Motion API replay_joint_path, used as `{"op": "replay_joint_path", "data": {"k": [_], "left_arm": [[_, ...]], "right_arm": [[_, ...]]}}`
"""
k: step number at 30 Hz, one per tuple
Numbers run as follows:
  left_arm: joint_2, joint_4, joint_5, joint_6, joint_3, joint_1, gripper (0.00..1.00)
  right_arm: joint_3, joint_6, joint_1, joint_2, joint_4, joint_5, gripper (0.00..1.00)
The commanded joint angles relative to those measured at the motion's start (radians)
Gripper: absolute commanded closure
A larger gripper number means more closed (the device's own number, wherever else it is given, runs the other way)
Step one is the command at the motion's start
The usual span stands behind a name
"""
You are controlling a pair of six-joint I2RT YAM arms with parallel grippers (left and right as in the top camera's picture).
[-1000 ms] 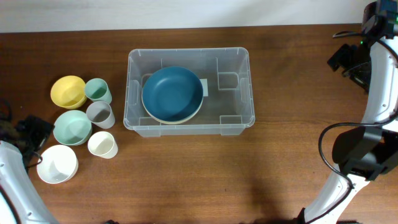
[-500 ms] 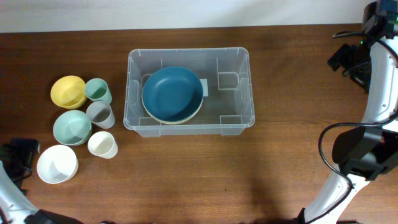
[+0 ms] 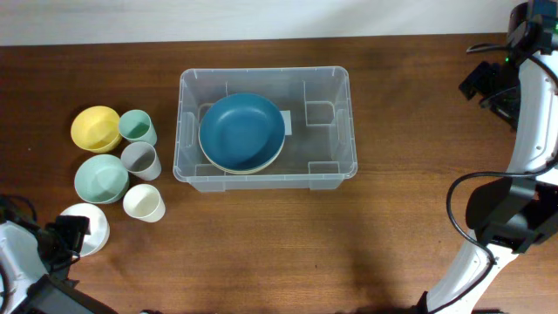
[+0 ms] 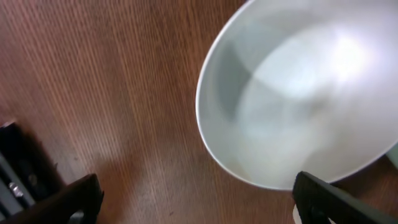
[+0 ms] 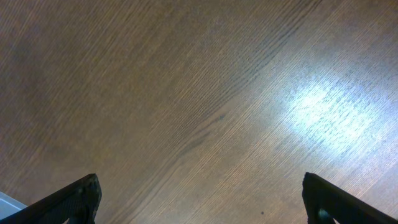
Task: Pack container
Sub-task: 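Move left gripper to the white bowl and grasp its rim, then lift the white bowl with left gripper and carry it into the bin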
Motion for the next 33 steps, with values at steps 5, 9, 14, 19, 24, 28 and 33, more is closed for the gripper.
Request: {"op": "replay_joint_path", "data": {"k": [5,9,14,19,24,28,33], "left_arm": [[0.015,0.088,-0.012,-0.010,-0.010,0.055,0.00],[0.045,0.115,-0.012,-0.010,-0.010,0.072,0.01],[0.107,0.138,-0.011,-0.010,-0.010,0.072,0.01],[0.174,0.175,0.000,-0.010,-0.010,0.072,0.10],[0.193,0.187,0.000,-0.010,-0.010,0.072,0.27],[0.193,0.191,0.000,-0.010,-0.010,0.072,0.51],[0.193,0.196,0.000,-0.010,-0.010,0.072,0.77]], "right_arm": [[-0.004,0.009,-0.001,0.006,0.001,0.002,0.01],[-0.004,0.009,-0.001,0.006,0.001,0.002,0.01],[-0.004,0.009,-0.001,0.006,0.001,0.002,0.01],[-0.004,0.009,-0.001,0.006,0.001,0.003,0.01],[-0.004,0.009,-0.001,0.006,0.001,0.002,0.01],[-0.004,0.009,-0.001,0.006,0.001,0.002,0.01],[-0.004,0.008,-0.001,0.006,0.001,0.002,0.01]]}}
